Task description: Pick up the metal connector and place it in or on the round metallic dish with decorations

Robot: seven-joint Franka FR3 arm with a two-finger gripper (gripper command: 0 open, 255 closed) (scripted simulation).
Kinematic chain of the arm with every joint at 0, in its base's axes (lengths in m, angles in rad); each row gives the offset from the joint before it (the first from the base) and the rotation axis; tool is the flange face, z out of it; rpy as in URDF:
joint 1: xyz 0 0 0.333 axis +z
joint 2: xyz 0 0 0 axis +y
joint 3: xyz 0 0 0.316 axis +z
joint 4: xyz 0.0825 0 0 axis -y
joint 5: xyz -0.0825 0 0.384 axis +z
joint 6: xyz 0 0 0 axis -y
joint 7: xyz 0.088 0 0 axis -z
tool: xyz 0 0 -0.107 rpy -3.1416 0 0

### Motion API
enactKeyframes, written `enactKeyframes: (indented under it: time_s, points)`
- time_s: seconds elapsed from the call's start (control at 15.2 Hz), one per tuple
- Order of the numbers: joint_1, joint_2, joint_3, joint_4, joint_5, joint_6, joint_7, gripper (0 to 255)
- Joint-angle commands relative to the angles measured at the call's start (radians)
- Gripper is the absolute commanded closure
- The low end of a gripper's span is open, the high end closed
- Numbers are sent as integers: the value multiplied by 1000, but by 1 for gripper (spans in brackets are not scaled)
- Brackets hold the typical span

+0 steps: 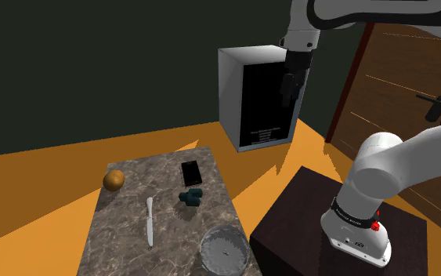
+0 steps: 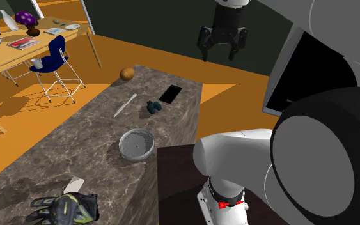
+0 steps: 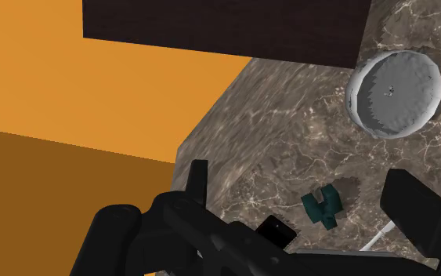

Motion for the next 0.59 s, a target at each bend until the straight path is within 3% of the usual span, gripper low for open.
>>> enactKeyframes:
  time_s: [0.0, 0.53]
  points:
    - [0, 0, 0, 0, 0, 0, 0, 0]
    - [18, 124, 149, -101, 76, 221, 196, 0]
